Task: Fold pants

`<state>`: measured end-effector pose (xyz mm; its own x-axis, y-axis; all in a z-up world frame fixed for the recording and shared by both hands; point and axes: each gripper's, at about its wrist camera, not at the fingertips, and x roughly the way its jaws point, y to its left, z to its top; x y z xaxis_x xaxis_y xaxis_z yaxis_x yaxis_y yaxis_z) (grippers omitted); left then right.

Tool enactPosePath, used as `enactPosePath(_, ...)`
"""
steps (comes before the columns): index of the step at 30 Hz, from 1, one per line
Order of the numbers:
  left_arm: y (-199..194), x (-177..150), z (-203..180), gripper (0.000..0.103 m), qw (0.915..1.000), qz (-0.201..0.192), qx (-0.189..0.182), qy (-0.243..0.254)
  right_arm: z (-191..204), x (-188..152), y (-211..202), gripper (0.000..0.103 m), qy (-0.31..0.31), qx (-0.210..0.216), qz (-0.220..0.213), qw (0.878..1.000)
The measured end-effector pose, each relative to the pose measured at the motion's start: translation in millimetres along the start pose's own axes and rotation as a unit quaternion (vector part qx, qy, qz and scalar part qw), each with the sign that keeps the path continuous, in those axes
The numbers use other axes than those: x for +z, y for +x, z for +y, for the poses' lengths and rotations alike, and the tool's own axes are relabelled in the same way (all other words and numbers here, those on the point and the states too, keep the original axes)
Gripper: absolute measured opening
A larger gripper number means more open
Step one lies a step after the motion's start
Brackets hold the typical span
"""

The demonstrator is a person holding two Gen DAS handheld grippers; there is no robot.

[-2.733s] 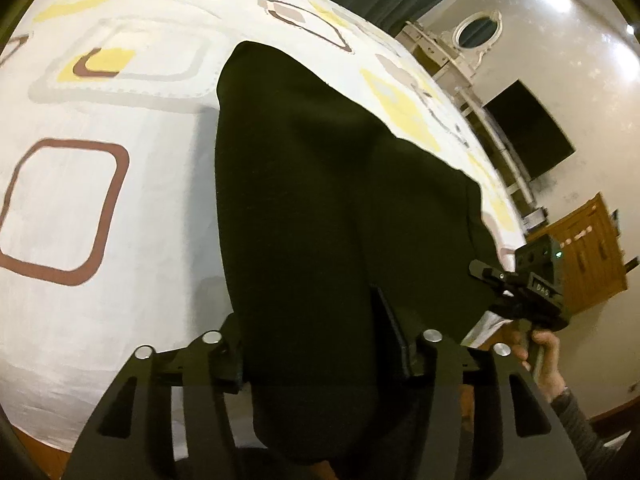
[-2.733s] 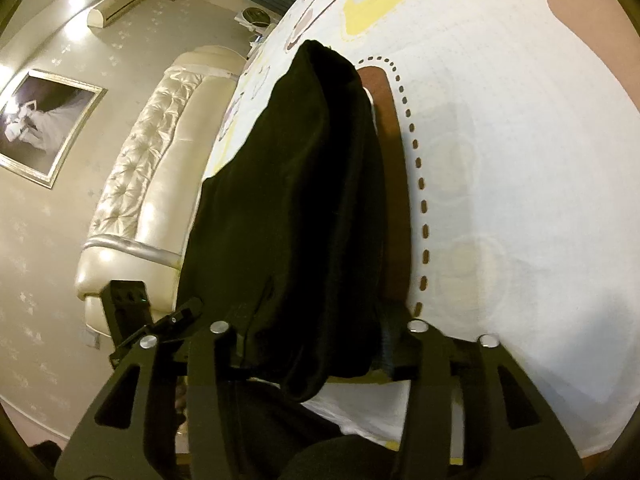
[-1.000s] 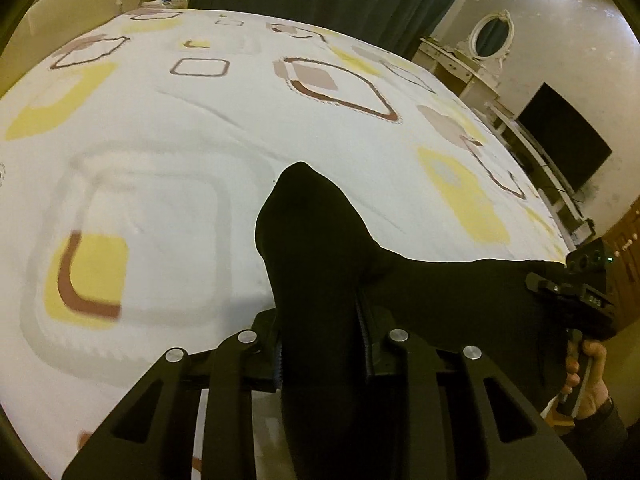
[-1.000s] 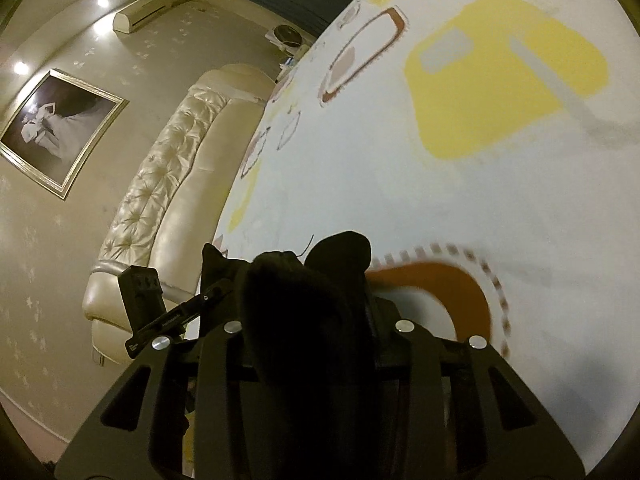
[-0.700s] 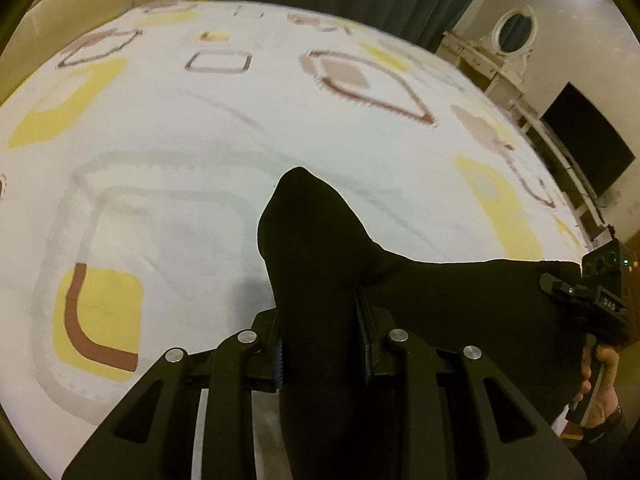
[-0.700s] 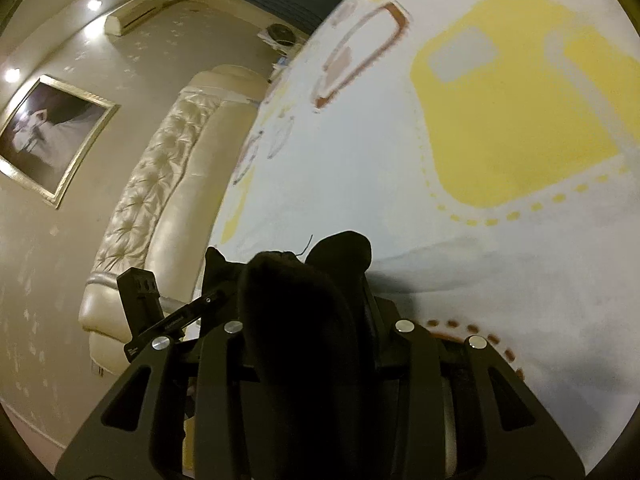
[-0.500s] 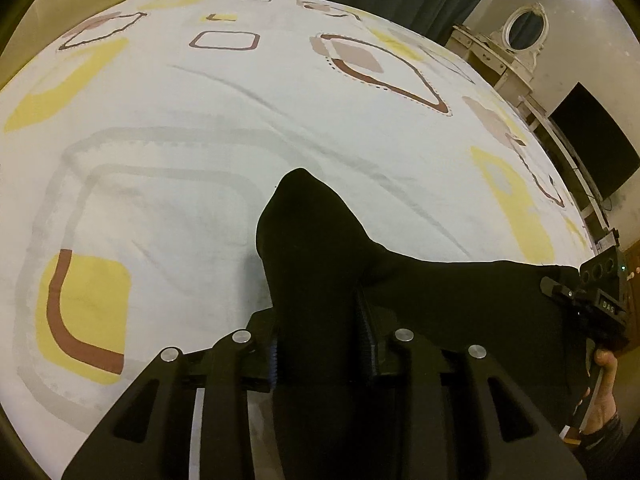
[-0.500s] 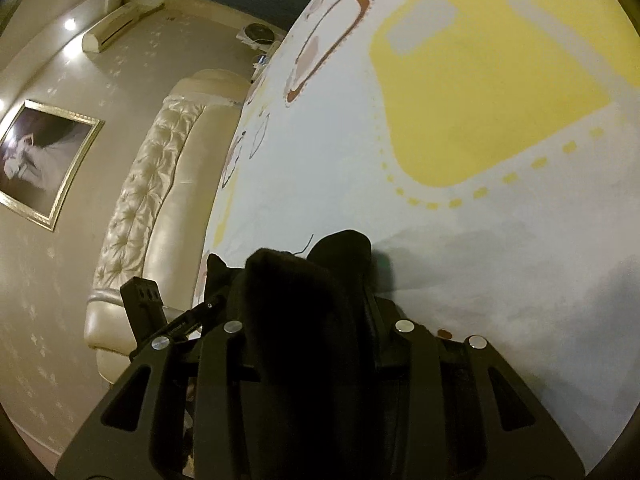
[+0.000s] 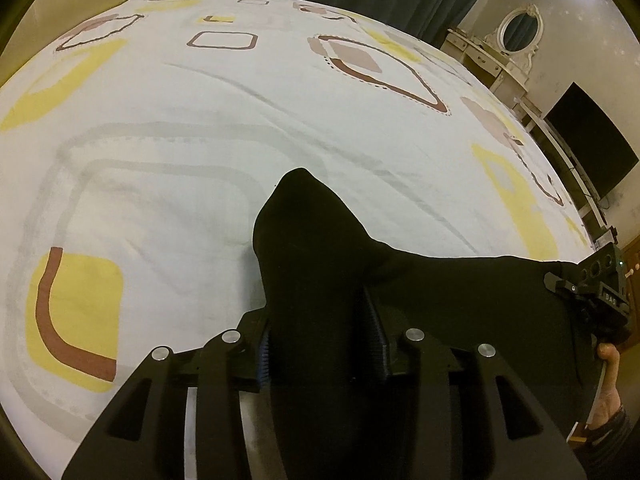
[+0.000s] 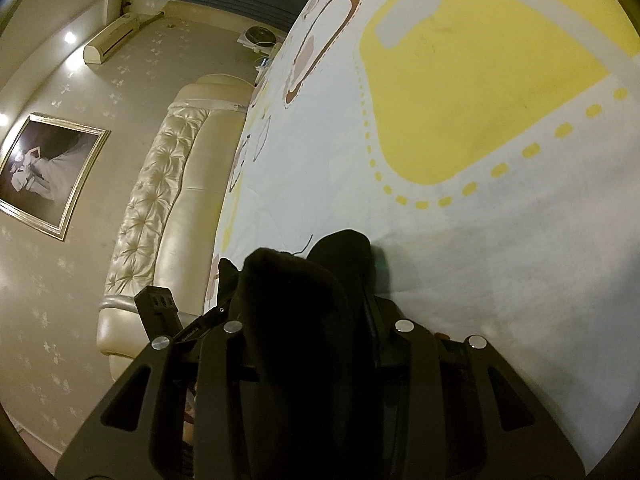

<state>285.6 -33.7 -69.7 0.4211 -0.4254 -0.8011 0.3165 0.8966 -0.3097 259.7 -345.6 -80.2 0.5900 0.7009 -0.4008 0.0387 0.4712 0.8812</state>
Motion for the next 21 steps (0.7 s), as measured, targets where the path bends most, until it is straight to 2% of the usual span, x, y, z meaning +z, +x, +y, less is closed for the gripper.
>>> enactPosePath(6,-1,0,1,0.044,1.0000,0.002,-0.004,-0.002,2,2,0,0.037,0.010,0.004,0.005,1.000)
enactPosePath(7,-2,0,2,0.050,1.0000,0.002,-0.004,-0.005,2,3,-1,0.040,0.012,0.004,0.006,1.000)
enactPosePath(8,-4,0,4,0.062,1.0000,-0.001,-0.001,-0.010,4,2,-2,0.044,0.016,0.004,0.005,1.000)
enactPosePath(10,-13,-2,9,0.076,0.9996,-0.015,0.006,-0.024,7,0,-9,0.052,0.022,0.004,0.002,1.000)
enactPosePath(11,-19,-4,12,0.077,0.9992,-0.022,0.006,-0.032,10,-3,-17,0.059,0.023,0.003,-0.005,1.000)
enactPosePath(14,-38,-17,22,0.081,0.9985,-0.026,-0.008,-0.046,14,-11,-38,0.070,0.022,-0.004,-0.023,0.999)
enactPosePath(21,-83,-69,51,0.083,0.9926,-0.020,-0.044,-0.111,12,-58,-103,0.074,0.013,-0.027,-0.045,0.999)
